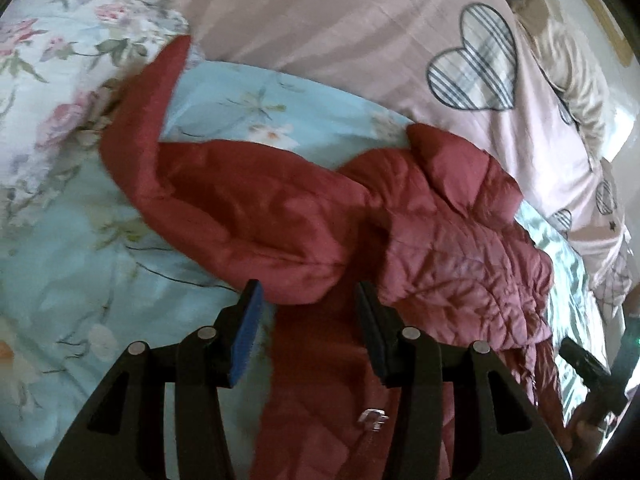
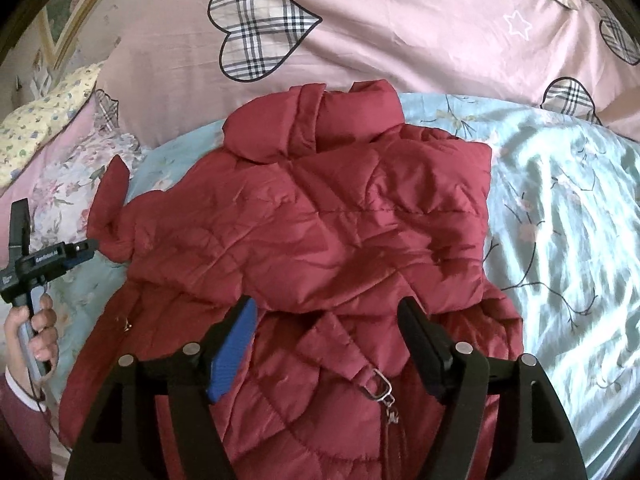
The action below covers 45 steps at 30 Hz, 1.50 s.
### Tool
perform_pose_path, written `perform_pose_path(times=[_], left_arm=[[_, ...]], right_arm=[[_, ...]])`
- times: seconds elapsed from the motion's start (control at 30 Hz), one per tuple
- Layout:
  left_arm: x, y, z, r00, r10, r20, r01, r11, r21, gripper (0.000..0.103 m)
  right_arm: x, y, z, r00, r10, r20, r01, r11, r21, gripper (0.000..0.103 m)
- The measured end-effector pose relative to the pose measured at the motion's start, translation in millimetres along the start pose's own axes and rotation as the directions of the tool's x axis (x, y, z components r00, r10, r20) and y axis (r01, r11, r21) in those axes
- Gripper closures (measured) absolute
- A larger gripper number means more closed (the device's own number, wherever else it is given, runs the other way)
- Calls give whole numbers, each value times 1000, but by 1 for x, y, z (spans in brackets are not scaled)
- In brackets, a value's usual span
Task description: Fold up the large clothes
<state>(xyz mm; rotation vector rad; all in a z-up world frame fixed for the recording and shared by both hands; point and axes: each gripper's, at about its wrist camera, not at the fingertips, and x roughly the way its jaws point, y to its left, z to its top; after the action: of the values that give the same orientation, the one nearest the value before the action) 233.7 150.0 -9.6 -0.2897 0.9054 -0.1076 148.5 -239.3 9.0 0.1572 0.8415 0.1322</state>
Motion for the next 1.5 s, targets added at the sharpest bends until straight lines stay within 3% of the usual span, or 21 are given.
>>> perform_pose_path(times=[0.2, 0.4, 0.5, 0.73, 0.8, 0.83, 0.87, 0.93, 1.23, 1.5], left_arm=[[-8, 35, 18, 992, 121, 34, -119, 991, -61, 47], [-3, 66, 49, 984, 171, 45, -164, 979, -124, 44], [9, 78, 68, 971, 233, 50, -224, 965, -139, 38], [56, 114, 114, 945, 326, 25, -317, 932, -176, 38], [71, 121, 122, 937, 348, -3, -343, 923, -172, 53], [77, 123, 124, 939, 343, -18, -341, 925, -168, 75], [82, 126, 124, 942, 333, -31, -333, 928, -166, 86], [81, 125, 122, 947, 320, -19, -319, 934, -160, 93], [21, 77, 85, 983, 138, 117, -123, 984, -125, 95], [-27, -2, 57, 973, -77, 220, 79, 997, -3, 95]], right_arm=[[2, -2, -7, 1000, 8, -20, -8, 1000, 11, 28], [5, -1, -12, 999, 13, -32, -12, 1000, 14, 28], [5, -1, -13, 999, 18, -35, -17, 1000, 18, 28], [8, -1, -13, 998, 28, -52, -27, 1000, 15, 28], [6, -1, -13, 998, 31, -50, -31, 999, 15, 28], [6, -2, -13, 998, 32, -48, -31, 999, 14, 28], [5, -2, -13, 998, 32, -46, -32, 999, 14, 28], [3, -3, -13, 999, 35, -40, -35, 999, 17, 28], [0, -5, -12, 998, 59, -24, -58, 998, 37, 28], [-3, -6, -19, 998, 57, -26, -55, 997, 61, 28]])
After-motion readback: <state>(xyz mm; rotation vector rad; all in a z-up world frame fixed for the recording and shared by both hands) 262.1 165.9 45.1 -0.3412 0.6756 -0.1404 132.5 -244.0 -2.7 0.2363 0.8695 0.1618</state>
